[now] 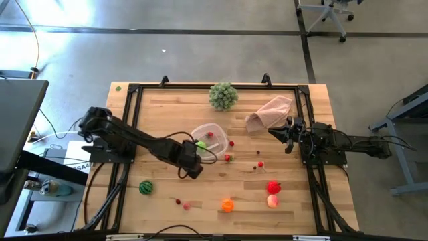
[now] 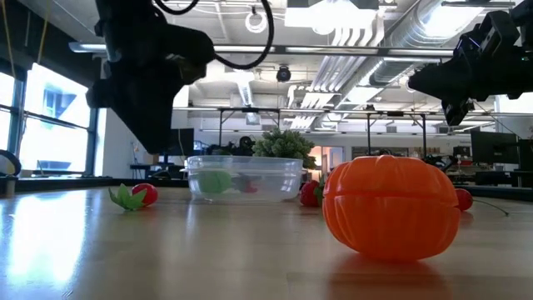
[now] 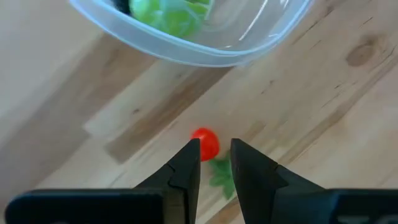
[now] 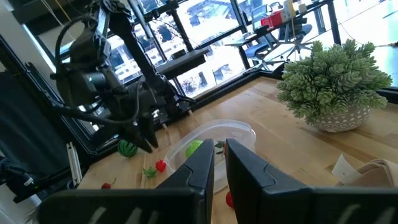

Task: Pick and placing Produce into tupperware
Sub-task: Put the red cherry into the transparent bin

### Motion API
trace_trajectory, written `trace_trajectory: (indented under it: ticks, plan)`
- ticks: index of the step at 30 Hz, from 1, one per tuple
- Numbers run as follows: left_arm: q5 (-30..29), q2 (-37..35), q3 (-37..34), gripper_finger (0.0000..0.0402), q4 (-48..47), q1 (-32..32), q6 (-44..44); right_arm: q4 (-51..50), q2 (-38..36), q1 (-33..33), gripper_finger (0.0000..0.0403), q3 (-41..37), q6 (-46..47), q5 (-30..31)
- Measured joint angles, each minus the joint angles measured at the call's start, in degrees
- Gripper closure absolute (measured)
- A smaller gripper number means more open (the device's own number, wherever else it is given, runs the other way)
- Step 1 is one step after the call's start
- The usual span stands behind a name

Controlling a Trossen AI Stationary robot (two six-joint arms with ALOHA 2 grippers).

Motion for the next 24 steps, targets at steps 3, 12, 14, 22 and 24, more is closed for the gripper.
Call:
trace_trajectory:
  ticks: [3,12,14,22,24]
  plan:
    - [0.0,0.9,0.0,0.0323,1.0,0.0,-0.8,0.0,0.0,0.0,0.0373,0.0,0.0,0.0]
    - [-2.2,1.4,0.0,0.0321,-0.7,0.0,0.2,0.0,0.0,0.0,0.0373,0.0,0.0,0.0]
    - [-2.4,1.4,0.0,0.0314,-1.0,0.0,0.4,0.0,0.0,0.0,0.0373,0.0,0.0,0.0]
    - [0.4,1.4,0.0,0.0252,-0.8,0.0,0.8,0.0,0.0,0.0,0.0373,0.0,0.0,0.0]
    - [1.6,1.8,0.0,0.0240,-0.7,0.0,1.2,0.0,0.0,0.0,0.0373,0.0,0.0,0.0]
